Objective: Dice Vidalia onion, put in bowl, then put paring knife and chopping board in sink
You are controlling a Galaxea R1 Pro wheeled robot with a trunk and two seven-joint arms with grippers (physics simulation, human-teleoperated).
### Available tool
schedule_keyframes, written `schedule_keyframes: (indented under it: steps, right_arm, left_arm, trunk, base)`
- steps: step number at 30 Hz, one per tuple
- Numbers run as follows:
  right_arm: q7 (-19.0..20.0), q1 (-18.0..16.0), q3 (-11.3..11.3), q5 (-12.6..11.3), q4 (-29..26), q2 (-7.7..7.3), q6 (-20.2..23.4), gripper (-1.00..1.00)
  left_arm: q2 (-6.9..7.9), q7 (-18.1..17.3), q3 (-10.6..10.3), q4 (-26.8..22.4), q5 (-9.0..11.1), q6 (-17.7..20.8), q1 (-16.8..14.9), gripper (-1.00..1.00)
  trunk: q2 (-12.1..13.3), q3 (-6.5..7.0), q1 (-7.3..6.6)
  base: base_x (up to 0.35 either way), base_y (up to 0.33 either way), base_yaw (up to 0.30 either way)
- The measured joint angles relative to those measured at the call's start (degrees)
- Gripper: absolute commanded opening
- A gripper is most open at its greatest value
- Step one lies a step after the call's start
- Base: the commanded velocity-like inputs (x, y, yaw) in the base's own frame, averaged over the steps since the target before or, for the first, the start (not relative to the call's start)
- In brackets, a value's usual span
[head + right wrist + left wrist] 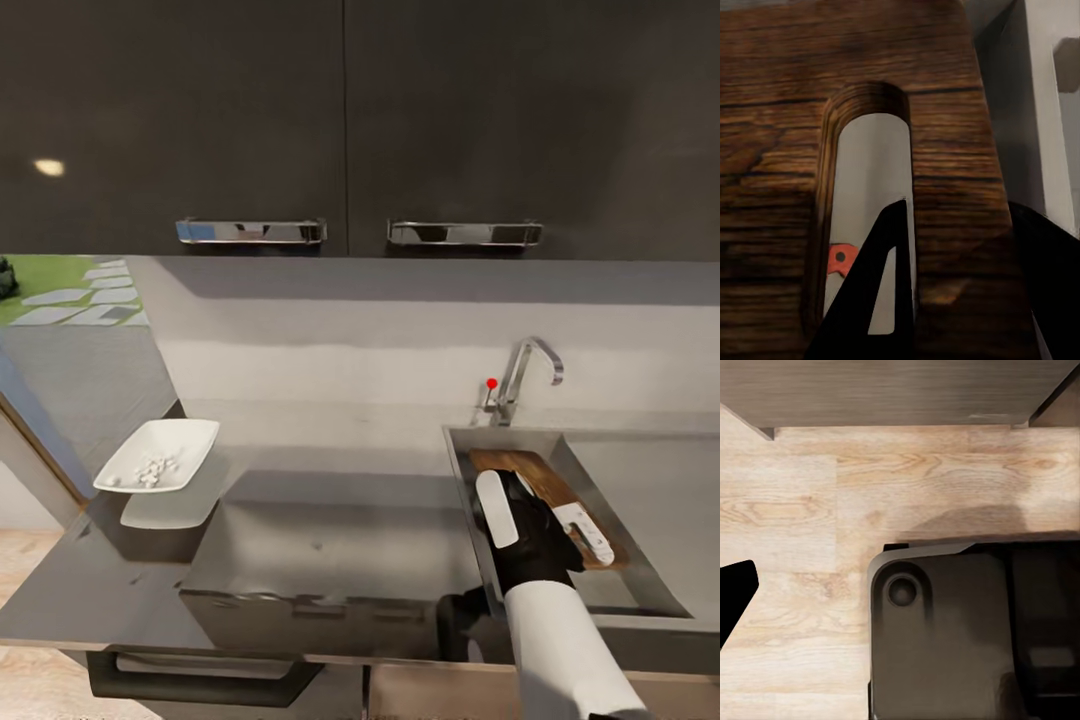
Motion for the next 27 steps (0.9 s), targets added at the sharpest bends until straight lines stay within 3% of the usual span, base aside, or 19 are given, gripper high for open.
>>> schedule_keyframes:
  steps: [8, 13, 27]
  right_arm:
    - [1.99, 0.03, -0.02, -0.47, 4.55, 0.0, -2.83, -1.0]
    - [5.17, 0.01, 0.0, -0.34, 6.66, 0.0, -4.57, -1.0]
    - [5.67, 0.01, 0.01, -0.34, 8.48, -0.2, -4.86, -1.0]
  left_arm:
    - [-0.03, 0.0, 0.0, 0.15, 0.01, 0.0, 0.0, 1.0]
    - [-0.03, 0.0, 0.0, 0.32, 0.0, 0.0, 0.0, 1.0]
    - [-0.04, 0.0, 0.0, 0.44, 0.0, -0.01, 0.0, 1.0]
  trunk:
    - [0.0, -0.74, 0.0]
    - [0.0, -1.19, 0.0]
    - [0.0, -2.48, 0.0]
  base:
    - [0.0, 0.0, 0.0]
    - [0.0, -0.008, 0.0]
    - [0.0, -0.117, 0.0]
